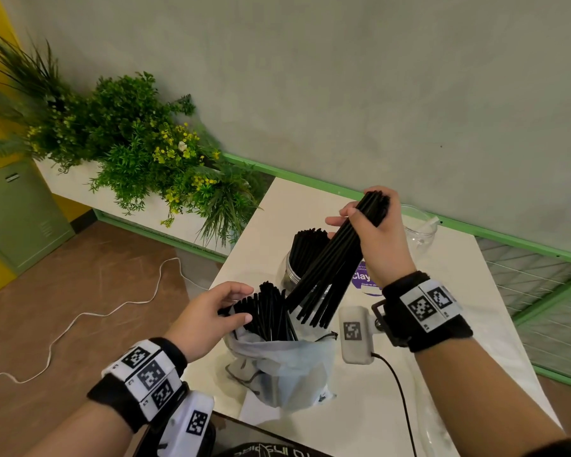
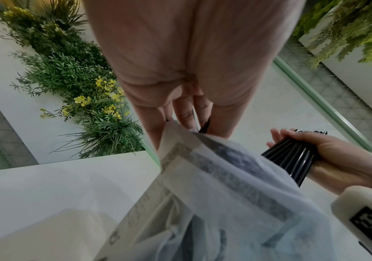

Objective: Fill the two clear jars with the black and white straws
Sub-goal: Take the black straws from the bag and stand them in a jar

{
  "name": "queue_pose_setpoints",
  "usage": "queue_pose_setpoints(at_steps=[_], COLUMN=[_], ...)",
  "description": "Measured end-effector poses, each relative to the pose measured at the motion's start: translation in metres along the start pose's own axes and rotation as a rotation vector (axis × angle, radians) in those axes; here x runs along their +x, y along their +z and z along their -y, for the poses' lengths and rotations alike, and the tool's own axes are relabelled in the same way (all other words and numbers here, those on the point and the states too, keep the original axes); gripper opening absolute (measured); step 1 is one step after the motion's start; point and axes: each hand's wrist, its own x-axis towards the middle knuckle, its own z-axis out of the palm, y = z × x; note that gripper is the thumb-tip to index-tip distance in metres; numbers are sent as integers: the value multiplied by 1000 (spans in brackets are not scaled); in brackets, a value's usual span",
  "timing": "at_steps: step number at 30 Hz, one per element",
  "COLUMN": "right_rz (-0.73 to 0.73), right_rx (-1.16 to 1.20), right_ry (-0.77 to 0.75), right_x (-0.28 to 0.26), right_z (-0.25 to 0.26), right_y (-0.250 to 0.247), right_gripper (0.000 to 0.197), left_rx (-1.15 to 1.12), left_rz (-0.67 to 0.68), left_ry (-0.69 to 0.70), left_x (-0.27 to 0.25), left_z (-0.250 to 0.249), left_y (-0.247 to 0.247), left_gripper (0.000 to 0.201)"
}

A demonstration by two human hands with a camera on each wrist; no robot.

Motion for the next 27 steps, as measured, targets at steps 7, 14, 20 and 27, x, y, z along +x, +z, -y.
queue_pose_setpoints(at_steps=[7, 14, 20, 27], right_rz=[-269, -418, -443, -400], right_rx=[164, 261, 42, 8], right_ry=[-140, -217, -226, -350], right_x=[15, 23, 18, 5], right_z=[8, -3, -24, -22], right_y=[-16, -21, -25, -21], right_gripper=[29, 30, 29, 32], left_rx=[14, 33, 28, 57], left_rz=[6, 12, 15, 10], left_ry=[9, 3, -11, -13], left_x=[0, -1, -3, -2], left_z=[-1, -2, -1, 2], left_y=[0, 0, -2, -3], left_gripper=[37, 37, 37, 36])
